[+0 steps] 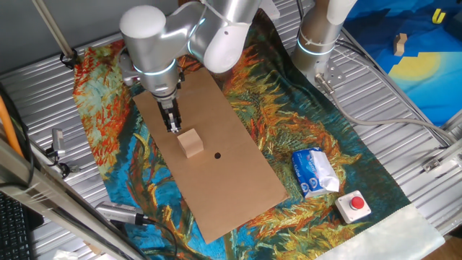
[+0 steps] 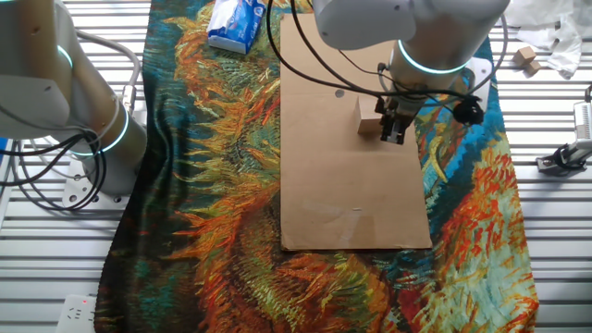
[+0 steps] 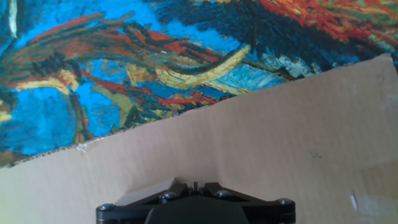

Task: Use the gripper to push the small block from left to right

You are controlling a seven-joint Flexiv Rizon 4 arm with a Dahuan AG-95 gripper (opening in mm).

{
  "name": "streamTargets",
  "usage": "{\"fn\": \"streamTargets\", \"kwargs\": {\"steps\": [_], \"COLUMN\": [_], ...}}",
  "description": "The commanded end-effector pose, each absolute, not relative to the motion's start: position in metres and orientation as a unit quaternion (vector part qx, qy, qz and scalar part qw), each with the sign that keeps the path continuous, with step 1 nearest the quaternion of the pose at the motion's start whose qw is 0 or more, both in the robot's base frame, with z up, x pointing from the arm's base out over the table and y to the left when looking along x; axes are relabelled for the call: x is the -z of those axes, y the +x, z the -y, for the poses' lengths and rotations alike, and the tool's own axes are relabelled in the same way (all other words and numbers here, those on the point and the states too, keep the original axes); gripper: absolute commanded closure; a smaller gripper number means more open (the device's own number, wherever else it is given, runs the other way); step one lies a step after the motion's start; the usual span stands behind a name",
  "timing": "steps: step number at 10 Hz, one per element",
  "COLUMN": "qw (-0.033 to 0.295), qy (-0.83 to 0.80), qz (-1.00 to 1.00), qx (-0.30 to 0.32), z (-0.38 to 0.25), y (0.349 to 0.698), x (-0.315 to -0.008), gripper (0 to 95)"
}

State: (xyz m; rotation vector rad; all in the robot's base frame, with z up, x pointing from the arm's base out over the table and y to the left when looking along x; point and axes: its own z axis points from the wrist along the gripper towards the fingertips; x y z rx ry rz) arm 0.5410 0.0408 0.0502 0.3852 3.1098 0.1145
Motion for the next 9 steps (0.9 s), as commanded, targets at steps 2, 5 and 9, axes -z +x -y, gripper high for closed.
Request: {"fn": "streamTargets", "kwargs": {"steps": [2,5,9], "qw": [0.002,0.003,0.002], "qy": [0.125,0.129,0.128], "qz": [-0.991,-0.991,-0.991], "qx": [-0.041,-0.042,-0.041], "z": [-0.041,-0.046,-0.065], "y": [0.541,0.542,0.547], "x": [-0.050,-0.050,-0.052], "gripper": [95.0,95.0,95.0]}}
